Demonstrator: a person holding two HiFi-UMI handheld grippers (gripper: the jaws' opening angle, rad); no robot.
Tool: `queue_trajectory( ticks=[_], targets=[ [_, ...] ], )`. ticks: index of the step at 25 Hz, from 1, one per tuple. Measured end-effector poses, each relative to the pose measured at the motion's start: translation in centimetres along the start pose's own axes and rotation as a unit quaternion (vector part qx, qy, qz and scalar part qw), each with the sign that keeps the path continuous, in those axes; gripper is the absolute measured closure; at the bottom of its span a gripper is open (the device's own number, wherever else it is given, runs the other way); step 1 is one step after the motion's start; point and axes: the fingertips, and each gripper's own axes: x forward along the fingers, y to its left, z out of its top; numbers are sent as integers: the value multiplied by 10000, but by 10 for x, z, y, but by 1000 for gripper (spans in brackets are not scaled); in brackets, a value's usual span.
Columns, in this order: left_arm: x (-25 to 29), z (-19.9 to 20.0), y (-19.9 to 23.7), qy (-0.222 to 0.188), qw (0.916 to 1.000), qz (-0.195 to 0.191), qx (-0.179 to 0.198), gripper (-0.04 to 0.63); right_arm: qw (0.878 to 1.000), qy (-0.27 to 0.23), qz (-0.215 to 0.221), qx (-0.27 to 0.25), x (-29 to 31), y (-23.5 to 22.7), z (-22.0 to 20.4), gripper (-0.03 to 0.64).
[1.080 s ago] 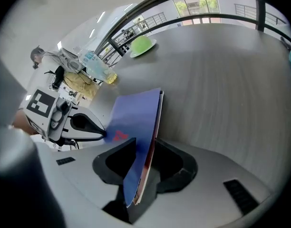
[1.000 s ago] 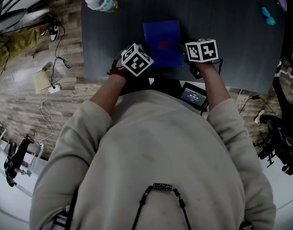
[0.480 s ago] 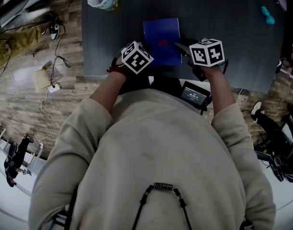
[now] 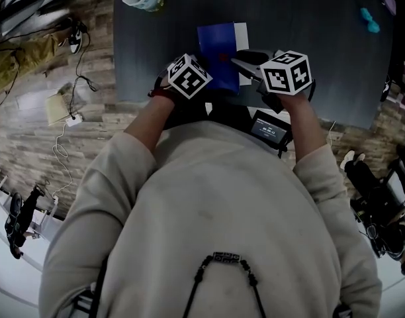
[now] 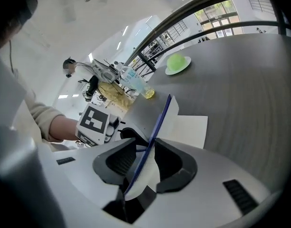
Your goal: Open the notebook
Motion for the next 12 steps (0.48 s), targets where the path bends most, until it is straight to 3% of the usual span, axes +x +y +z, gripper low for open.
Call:
queue_trajectory(
  ticks=[4,9,12],
  targets=[
    [1,0,3,-68,10000,12,-71,591,9999,-53,129,-23,3,5,5,483],
    [-2,-3,2,-386,9971,-158,-636,591,9994,-84,332,-74,2,16,5,483],
    [-3,-1,-2,-587,9962,-162,-629,591,9987,-113,479,-135,0,26,7,483]
  ],
)
